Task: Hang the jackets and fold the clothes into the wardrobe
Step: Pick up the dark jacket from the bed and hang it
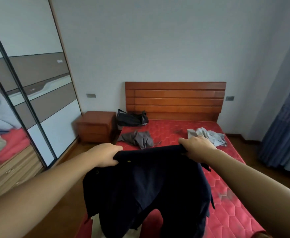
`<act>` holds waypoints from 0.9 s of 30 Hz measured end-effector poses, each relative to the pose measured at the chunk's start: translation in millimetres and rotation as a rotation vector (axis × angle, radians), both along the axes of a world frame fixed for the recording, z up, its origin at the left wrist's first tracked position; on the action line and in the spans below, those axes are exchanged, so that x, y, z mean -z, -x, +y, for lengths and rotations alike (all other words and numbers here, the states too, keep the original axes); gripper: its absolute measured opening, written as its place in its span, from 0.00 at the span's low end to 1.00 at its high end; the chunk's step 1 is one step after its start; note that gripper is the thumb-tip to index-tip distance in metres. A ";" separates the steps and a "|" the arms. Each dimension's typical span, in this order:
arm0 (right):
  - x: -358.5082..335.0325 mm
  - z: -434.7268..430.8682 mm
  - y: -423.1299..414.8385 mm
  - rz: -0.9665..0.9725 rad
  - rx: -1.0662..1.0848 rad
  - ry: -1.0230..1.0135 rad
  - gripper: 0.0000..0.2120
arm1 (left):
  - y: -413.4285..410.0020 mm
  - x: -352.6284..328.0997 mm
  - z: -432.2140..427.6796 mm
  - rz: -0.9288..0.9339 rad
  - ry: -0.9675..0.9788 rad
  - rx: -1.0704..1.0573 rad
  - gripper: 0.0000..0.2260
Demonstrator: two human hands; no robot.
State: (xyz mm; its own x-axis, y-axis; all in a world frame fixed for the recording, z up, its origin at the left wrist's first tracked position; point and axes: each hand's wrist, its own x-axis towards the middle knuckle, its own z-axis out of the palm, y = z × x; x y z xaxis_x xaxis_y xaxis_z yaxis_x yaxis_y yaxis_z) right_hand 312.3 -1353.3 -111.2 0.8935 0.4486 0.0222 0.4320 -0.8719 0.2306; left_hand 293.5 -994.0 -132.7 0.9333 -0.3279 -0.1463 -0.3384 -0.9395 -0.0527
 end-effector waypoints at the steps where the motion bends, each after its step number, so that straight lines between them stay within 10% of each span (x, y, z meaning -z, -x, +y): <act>1: 1.3 0.1 -3.2 0.003 0.009 -0.009 0.11 | -0.6 3.0 3.6 -0.029 0.009 0.022 0.10; 14: -55.1 35.1 0.9 -0.151 0.200 -0.390 0.11 | -8.5 -42.4 -29.2 -0.377 0.774 0.233 0.04; 20: -84.5 67.0 16.9 0.013 0.109 -0.867 0.07 | 6.5 -66.2 -74.4 -0.097 0.880 0.155 0.08; 27: -107.6 62.4 22.2 0.045 0.047 -1.139 0.12 | 17.6 -75.9 -69.7 0.659 1.262 0.054 0.32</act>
State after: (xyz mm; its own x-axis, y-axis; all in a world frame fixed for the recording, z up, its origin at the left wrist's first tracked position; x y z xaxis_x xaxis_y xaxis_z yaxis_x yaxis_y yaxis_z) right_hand 290.1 -1291.0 -3.6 0.9191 0.1539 0.3627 0.3813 -0.5799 -0.7199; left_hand 276.0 -1063.7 -56.8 0.7927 -0.5957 -0.1292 -0.0084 -0.2226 0.9749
